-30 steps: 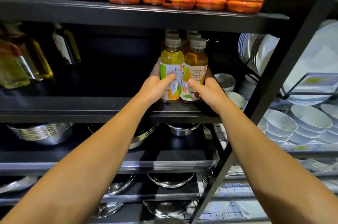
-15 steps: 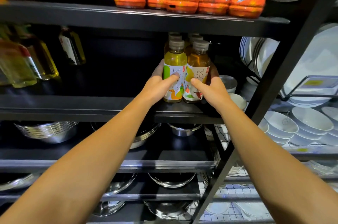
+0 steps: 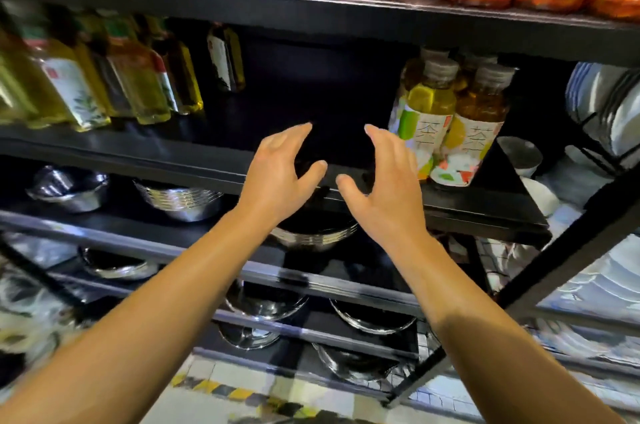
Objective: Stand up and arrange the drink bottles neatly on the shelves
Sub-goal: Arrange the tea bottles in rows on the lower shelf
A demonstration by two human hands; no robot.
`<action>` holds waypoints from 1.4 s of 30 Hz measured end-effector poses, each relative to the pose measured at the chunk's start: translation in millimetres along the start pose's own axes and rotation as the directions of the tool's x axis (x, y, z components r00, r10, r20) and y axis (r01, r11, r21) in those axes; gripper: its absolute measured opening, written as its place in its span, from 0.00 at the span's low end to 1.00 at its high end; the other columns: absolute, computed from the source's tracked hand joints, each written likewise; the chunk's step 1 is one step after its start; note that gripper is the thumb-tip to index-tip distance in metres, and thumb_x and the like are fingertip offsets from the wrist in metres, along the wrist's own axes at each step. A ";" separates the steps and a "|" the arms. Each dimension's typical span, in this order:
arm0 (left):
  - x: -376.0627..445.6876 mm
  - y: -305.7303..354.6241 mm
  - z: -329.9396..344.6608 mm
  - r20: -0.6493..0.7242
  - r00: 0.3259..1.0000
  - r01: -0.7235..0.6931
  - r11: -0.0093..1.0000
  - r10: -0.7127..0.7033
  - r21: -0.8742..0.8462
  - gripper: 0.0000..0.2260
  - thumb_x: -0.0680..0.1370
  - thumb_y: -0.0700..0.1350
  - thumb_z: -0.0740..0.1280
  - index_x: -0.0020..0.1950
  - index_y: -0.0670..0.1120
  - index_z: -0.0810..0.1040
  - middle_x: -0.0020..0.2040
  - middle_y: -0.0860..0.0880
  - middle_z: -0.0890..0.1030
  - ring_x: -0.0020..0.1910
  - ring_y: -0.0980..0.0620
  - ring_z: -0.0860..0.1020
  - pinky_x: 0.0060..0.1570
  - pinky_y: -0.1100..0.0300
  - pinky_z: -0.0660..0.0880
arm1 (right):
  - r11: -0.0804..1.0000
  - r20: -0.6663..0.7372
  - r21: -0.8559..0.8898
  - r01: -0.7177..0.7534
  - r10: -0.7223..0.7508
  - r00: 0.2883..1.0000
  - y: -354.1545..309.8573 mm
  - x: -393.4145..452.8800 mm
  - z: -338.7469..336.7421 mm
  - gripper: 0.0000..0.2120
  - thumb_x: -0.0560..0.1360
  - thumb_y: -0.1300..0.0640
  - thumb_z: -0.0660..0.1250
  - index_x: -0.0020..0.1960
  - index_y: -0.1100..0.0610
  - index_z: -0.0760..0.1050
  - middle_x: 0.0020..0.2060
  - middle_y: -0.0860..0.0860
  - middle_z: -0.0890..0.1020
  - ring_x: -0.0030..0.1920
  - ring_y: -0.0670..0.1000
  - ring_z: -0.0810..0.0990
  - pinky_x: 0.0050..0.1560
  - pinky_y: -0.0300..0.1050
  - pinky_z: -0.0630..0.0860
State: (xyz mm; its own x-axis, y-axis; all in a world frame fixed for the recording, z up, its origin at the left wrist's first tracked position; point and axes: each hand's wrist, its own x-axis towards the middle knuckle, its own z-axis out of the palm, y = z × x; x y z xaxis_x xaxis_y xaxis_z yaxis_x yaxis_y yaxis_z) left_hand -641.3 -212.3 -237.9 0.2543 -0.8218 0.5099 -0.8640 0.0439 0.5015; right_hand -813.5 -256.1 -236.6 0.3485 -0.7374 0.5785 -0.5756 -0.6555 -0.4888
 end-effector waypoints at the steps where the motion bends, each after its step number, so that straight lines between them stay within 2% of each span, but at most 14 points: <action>1: -2.9 -12.9 -9.4 -0.016 1.000 0.022 1.000 -0.022 0.016 0.27 0.79 0.54 0.66 0.76 0.49 0.66 0.73 0.51 0.70 0.73 0.51 0.64 0.67 0.64 0.57 | 1.000 0.031 -0.002 0.009 -0.009 0.999 -10.2 5.1 10.5 0.34 0.74 0.47 0.69 0.76 0.51 0.60 0.72 0.47 0.65 0.72 0.49 0.61 0.71 0.45 0.62; 6: -8.0 -83.5 -62.3 -0.121 0.986 0.127 0.987 -0.115 0.097 0.26 0.78 0.52 0.68 0.74 0.48 0.69 0.72 0.50 0.72 0.72 0.49 0.66 0.67 0.64 0.58 | 0.997 0.145 0.065 0.037 -0.046 0.988 -62.8 35.4 66.9 0.35 0.75 0.46 0.69 0.77 0.50 0.58 0.74 0.46 0.64 0.73 0.49 0.61 0.66 0.40 0.62; 10: -4.7 -146.7 -108.8 -0.192 0.969 0.182 0.976 -0.157 0.120 0.25 0.77 0.52 0.69 0.72 0.46 0.71 0.68 0.48 0.74 0.69 0.47 0.69 0.68 0.55 0.65 | 0.993 0.194 0.121 -0.011 -0.013 0.981 -101.3 62.1 116.2 0.35 0.75 0.45 0.69 0.77 0.49 0.58 0.75 0.49 0.63 0.73 0.52 0.62 0.67 0.43 0.64; 12: -0.3 -177.5 -130.3 -0.231 0.957 0.200 0.975 -0.173 0.101 0.25 0.76 0.51 0.70 0.71 0.45 0.71 0.65 0.47 0.75 0.66 0.46 0.71 0.66 0.55 0.66 | 0.988 0.205 0.146 -0.048 0.017 0.979 -120.2 76.9 140.7 0.35 0.74 0.45 0.69 0.77 0.49 0.58 0.75 0.50 0.63 0.73 0.53 0.64 0.69 0.48 0.66; 15: 11.9 -218.8 -157.9 -0.264 0.945 0.223 0.971 -0.195 0.081 0.24 0.76 0.50 0.71 0.70 0.43 0.71 0.63 0.45 0.75 0.63 0.47 0.72 0.61 0.60 0.65 | 0.978 0.231 0.183 -0.100 0.057 0.971 -146.7 101.6 174.6 0.35 0.74 0.46 0.69 0.77 0.50 0.59 0.75 0.49 0.62 0.72 0.53 0.66 0.65 0.45 0.68; 20: 34.1 -278.3 -189.0 -0.333 0.916 0.251 0.967 -0.224 0.040 0.25 0.75 0.49 0.72 0.69 0.42 0.71 0.62 0.43 0.73 0.62 0.47 0.70 0.63 0.54 0.69 | 0.960 0.186 0.212 -0.185 0.146 0.972 -194.5 147.2 219.4 0.33 0.74 0.46 0.71 0.74 0.51 0.63 0.71 0.49 0.66 0.69 0.52 0.69 0.65 0.48 0.69; 24: 44.8 -309.6 -201.9 -0.367 0.893 0.278 0.961 -0.260 -0.004 0.29 0.74 0.48 0.73 0.70 0.39 0.67 0.65 0.41 0.70 0.65 0.46 0.67 0.64 0.59 0.64 | 0.960 0.199 0.085 -0.266 0.245 0.949 -241.9 182.1 249.1 0.30 0.75 0.43 0.69 0.67 0.62 0.67 0.67 0.58 0.69 0.65 0.57 0.71 0.55 0.43 0.68; 26: 55.1 -319.5 -206.6 -0.370 0.881 0.297 0.953 -0.296 -0.056 0.29 0.74 0.48 0.74 0.68 0.38 0.67 0.63 0.41 0.70 0.62 0.47 0.68 0.58 0.66 0.62 | 0.948 0.232 0.082 -0.308 0.283 0.931 -262.1 196.3 262.1 0.29 0.76 0.43 0.67 0.65 0.65 0.70 0.66 0.59 0.72 0.64 0.57 0.74 0.50 0.42 0.67; 28: 66.3 -325.9 -209.1 -0.378 0.855 0.338 0.935 -0.354 -0.112 0.29 0.73 0.48 0.74 0.68 0.39 0.67 0.62 0.42 0.71 0.56 0.51 0.69 0.51 0.69 0.62 | 0.939 0.256 0.099 -0.329 0.296 0.920 -276.7 204.6 276.5 0.30 0.76 0.41 0.67 0.65 0.66 0.71 0.63 0.60 0.75 0.64 0.57 0.74 0.53 0.44 0.69; 31: 78.1 -331.1 -206.0 -0.353 0.823 0.387 0.894 -0.445 -0.223 0.34 0.73 0.48 0.75 0.73 0.41 0.63 0.65 0.44 0.71 0.61 0.49 0.73 0.54 0.66 0.65 | 0.944 0.233 0.072 -0.323 0.299 0.926 -284.9 209.0 296.7 0.27 0.77 0.41 0.66 0.62 0.64 0.73 0.54 0.59 0.75 0.61 0.58 0.76 0.54 0.46 0.71; 34: 84.8 -336.9 -201.1 -0.328 0.813 0.401 0.871 -0.482 -0.286 0.37 0.73 0.47 0.76 0.76 0.44 0.61 0.68 0.45 0.72 0.65 0.48 0.74 0.60 0.60 0.70 | 0.909 0.252 0.134 -0.396 0.355 0.900 -283.7 208.2 306.0 0.31 0.79 0.44 0.65 0.72 0.65 0.64 0.68 0.61 0.70 0.69 0.60 0.69 0.67 0.48 0.65; 37: 83.1 -345.4 -203.9 -0.284 0.844 0.384 0.882 -0.456 -0.273 0.37 0.72 0.50 0.75 0.76 0.45 0.61 0.68 0.45 0.73 0.65 0.48 0.74 0.63 0.53 0.72 | 0.901 0.242 0.131 -0.413 0.375 0.895 -281.6 207.0 297.2 0.37 0.77 0.43 0.66 0.77 0.61 0.58 0.74 0.60 0.63 0.75 0.59 0.62 0.74 0.48 0.57; 40: 70.8 -344.6 -208.0 -0.183 0.904 0.329 0.902 -0.386 -0.279 0.34 0.74 0.50 0.74 0.76 0.47 0.62 0.66 0.49 0.76 0.63 0.52 0.75 0.59 0.59 0.71 | 0.956 0.214 0.073 -0.283 0.262 0.941 -271.2 198.0 273.1 0.34 0.72 0.44 0.72 0.72 0.55 0.67 0.69 0.55 0.72 0.69 0.56 0.72 0.68 0.47 0.69; 42: 61.5 -336.2 -207.1 -0.122 0.937 0.282 0.913 -0.329 -0.297 0.32 0.75 0.48 0.73 0.75 0.47 0.64 0.64 0.51 0.78 0.60 0.55 0.76 0.55 0.66 0.70 | 0.942 0.230 0.226 -0.249 0.196 0.953 -261.8 185.7 258.8 0.33 0.67 0.46 0.75 0.69 0.52 0.70 0.63 0.52 0.78 0.61 0.54 0.78 0.62 0.50 0.76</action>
State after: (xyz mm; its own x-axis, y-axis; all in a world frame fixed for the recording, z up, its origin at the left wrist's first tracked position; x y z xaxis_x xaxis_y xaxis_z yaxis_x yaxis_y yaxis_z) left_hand -245.2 -159.9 -230.5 0.5749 -0.7150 0.3979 -0.5880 -0.0229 0.8085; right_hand -406.6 -263.5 -170.2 0.3894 -0.8690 0.3053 -0.4612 -0.4708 -0.7521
